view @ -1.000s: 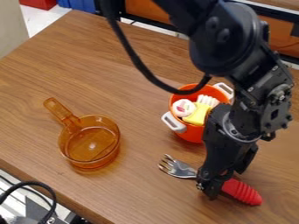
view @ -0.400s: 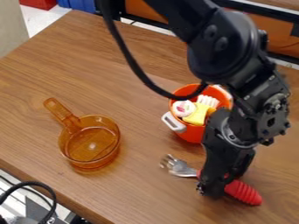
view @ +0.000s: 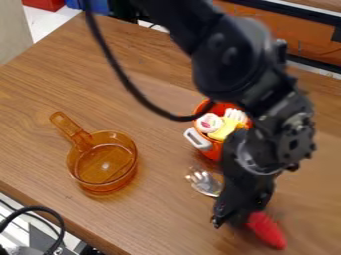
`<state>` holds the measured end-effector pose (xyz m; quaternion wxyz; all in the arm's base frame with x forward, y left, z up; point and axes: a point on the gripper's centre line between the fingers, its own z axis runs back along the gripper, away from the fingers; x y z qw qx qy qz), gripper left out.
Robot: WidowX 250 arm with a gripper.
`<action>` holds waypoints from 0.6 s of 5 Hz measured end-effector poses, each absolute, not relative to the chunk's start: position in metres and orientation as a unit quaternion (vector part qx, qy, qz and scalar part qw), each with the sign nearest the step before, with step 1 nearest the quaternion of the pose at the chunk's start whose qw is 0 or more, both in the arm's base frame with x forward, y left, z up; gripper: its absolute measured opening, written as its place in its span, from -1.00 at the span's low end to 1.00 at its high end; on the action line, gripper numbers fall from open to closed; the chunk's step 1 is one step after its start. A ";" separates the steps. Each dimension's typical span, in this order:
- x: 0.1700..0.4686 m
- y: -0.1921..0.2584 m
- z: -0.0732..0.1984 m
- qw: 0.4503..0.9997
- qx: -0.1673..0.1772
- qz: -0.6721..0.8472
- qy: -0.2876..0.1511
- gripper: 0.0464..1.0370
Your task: Moving the fork to the upper side.
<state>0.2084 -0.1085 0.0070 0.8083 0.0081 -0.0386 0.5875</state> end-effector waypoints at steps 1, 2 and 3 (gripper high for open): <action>0.199 -0.097 0.009 0.813 0.019 0.581 -0.025 -0.38; 0.199 -0.081 0.023 0.821 0.023 0.570 -0.033 -0.38; 0.199 -0.064 0.041 0.829 0.030 0.557 -0.037 -0.38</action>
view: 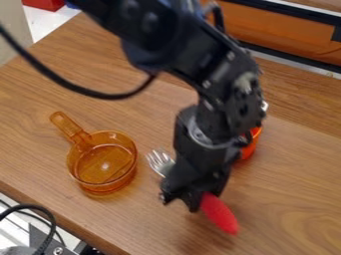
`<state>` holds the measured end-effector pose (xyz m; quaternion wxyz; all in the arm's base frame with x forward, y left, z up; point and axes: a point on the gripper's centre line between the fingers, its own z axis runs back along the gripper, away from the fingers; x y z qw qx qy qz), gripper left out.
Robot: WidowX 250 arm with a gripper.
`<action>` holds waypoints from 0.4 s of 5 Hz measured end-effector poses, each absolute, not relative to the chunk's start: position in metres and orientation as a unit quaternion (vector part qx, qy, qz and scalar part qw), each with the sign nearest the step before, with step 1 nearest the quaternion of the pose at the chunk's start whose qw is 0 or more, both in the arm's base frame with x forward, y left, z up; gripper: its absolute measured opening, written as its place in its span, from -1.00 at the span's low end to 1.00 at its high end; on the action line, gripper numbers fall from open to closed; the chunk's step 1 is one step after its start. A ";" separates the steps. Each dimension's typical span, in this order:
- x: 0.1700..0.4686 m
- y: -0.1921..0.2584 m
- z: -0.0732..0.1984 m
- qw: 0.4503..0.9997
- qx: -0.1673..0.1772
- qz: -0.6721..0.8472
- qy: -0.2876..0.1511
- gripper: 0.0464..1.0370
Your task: Moving the fork to the upper side.
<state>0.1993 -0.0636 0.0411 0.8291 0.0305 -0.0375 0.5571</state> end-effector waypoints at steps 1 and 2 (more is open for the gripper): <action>0.205 -0.042 0.050 0.854 0.040 0.517 -0.035 -0.38; 0.218 -0.017 0.066 0.869 0.025 0.490 -0.054 -0.38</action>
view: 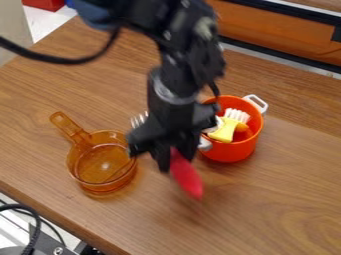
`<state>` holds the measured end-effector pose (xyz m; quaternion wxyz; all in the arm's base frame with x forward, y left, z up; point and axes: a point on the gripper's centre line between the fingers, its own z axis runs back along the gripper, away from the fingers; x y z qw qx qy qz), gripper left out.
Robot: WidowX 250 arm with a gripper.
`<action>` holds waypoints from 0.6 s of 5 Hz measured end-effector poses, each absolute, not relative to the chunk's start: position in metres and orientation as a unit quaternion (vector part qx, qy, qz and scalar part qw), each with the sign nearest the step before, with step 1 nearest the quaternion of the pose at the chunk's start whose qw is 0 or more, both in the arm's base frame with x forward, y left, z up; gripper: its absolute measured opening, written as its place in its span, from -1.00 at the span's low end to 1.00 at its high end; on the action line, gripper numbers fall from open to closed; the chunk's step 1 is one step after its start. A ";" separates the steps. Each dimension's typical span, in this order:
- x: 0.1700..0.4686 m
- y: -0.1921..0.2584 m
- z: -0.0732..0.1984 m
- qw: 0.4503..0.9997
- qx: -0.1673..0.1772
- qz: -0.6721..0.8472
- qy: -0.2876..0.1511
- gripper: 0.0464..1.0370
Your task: Moving the fork to the upper side.
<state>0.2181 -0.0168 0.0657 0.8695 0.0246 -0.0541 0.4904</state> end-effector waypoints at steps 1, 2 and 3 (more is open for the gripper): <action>0.235 0.013 0.078 0.879 0.011 0.472 -0.069 -0.38; 0.261 0.039 0.075 0.906 0.014 0.416 -0.081 -0.38; 0.292 0.061 0.073 0.937 0.021 0.341 -0.078 -0.38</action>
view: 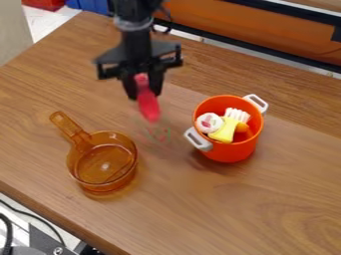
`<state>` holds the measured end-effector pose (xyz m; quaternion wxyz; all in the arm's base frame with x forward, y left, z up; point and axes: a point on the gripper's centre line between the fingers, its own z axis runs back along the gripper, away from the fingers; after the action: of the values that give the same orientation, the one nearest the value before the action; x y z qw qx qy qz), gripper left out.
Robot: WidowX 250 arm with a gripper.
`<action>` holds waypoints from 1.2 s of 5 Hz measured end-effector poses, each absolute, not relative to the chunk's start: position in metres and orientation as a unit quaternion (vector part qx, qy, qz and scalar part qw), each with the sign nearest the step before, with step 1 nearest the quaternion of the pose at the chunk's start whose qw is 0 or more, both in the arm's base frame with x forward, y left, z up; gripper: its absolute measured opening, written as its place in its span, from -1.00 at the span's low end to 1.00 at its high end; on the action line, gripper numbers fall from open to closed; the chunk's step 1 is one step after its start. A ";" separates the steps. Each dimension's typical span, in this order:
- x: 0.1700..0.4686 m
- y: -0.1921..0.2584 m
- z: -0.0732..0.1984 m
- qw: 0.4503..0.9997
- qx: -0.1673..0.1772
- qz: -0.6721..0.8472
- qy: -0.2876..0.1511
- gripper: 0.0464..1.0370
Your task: Moving the fork to the upper side.
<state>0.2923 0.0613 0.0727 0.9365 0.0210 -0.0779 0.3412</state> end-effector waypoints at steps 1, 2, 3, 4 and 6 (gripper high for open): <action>0.316 0.072 0.064 0.959 0.013 0.275 -0.068 -0.38; 0.334 0.077 0.050 0.935 0.006 0.345 -0.082 -0.38; 0.345 0.071 0.041 0.912 0.019 0.401 -0.085 -0.38; 0.351 0.059 0.023 0.911 0.035 0.402 -0.085 -0.38; 0.356 0.051 0.013 0.910 0.042 0.402 -0.093 -0.38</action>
<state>0.3562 0.0507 0.0128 0.9098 0.0416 -0.0934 0.4023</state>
